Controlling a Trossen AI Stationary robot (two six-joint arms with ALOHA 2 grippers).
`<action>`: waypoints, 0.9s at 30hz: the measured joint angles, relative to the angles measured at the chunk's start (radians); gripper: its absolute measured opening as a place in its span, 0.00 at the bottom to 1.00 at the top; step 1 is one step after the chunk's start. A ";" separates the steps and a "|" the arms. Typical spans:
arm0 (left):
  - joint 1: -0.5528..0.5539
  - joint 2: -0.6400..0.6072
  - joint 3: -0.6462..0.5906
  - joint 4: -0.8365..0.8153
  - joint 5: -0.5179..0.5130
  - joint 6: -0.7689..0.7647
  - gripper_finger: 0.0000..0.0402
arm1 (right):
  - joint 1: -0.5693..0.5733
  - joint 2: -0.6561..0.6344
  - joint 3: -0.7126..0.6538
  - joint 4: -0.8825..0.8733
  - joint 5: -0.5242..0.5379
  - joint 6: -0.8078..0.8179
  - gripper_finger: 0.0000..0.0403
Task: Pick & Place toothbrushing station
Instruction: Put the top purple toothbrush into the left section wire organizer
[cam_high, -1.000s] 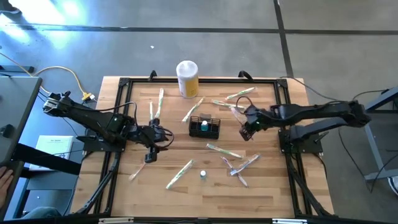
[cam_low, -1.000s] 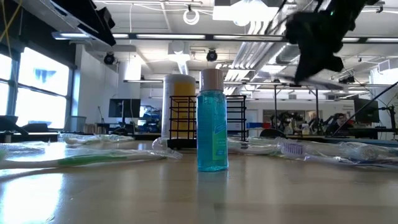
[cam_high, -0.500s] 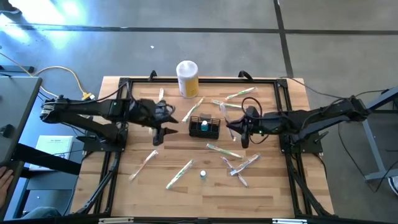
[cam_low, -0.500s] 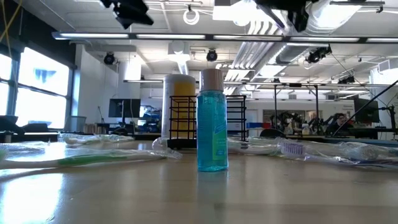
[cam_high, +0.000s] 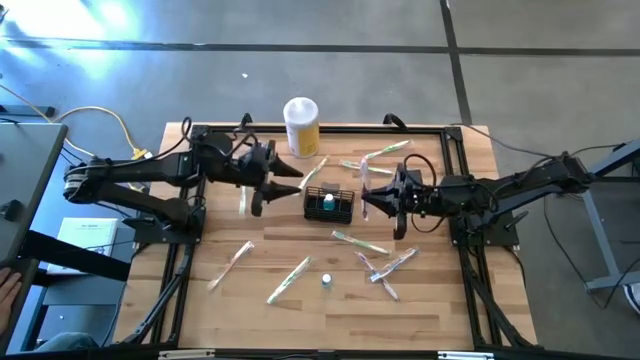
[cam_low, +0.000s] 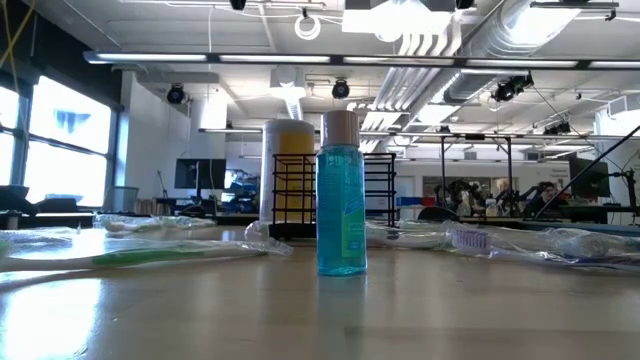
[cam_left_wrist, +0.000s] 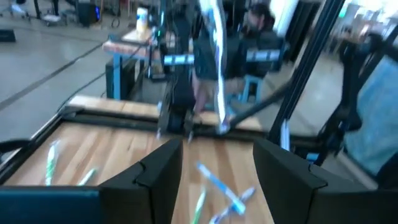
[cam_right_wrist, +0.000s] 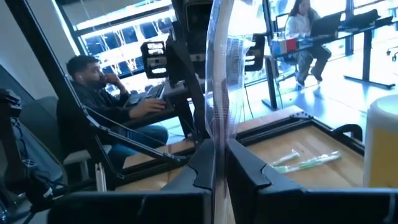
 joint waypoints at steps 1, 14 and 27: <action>-0.003 0.004 0.000 0.026 0.000 -0.017 0.48 | -0.001 0.007 0.000 0.004 0.000 -0.002 0.03; -0.008 0.171 0.001 0.275 0.037 -0.165 0.48 | -0.025 0.113 0.000 0.132 -0.090 -0.064 0.03; -0.010 0.290 0.000 0.527 0.049 -0.165 0.48 | -0.081 0.161 0.000 0.127 -0.135 -0.023 0.03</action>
